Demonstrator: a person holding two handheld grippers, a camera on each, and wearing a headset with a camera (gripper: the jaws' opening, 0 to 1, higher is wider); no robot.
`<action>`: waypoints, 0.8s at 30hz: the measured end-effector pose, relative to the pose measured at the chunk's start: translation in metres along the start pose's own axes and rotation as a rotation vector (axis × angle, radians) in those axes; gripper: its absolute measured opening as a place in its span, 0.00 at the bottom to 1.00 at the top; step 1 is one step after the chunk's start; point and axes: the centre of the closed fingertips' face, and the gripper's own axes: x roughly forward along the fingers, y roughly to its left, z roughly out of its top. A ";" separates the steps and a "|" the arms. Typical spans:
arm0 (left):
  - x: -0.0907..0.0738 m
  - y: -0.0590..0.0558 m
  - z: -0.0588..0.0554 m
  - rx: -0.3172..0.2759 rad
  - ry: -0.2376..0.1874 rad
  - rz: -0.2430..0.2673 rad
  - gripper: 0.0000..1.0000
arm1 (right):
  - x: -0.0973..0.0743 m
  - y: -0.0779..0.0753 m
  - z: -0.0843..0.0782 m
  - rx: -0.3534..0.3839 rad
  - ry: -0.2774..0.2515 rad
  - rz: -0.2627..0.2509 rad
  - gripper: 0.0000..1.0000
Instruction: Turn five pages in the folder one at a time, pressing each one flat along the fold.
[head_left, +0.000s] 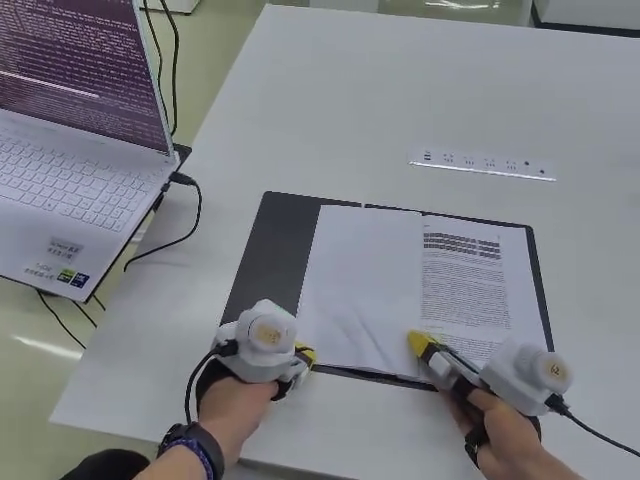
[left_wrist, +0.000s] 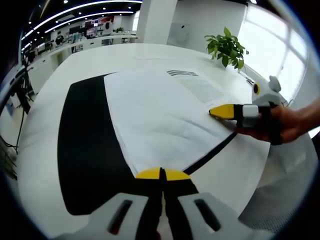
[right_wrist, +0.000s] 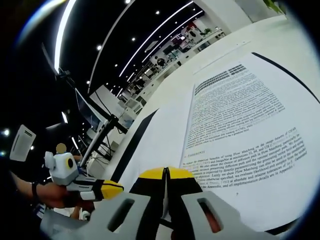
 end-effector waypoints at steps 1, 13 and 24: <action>0.000 0.000 0.000 0.002 0.000 0.000 0.00 | -0.001 0.000 -0.001 -0.002 0.003 0.002 0.00; 0.000 0.000 0.000 0.006 -0.002 0.001 0.00 | -0.020 0.006 -0.023 -0.015 0.034 0.019 0.00; 0.000 0.000 0.001 0.006 -0.004 0.001 0.00 | -0.030 0.009 -0.033 -0.013 0.055 0.028 0.00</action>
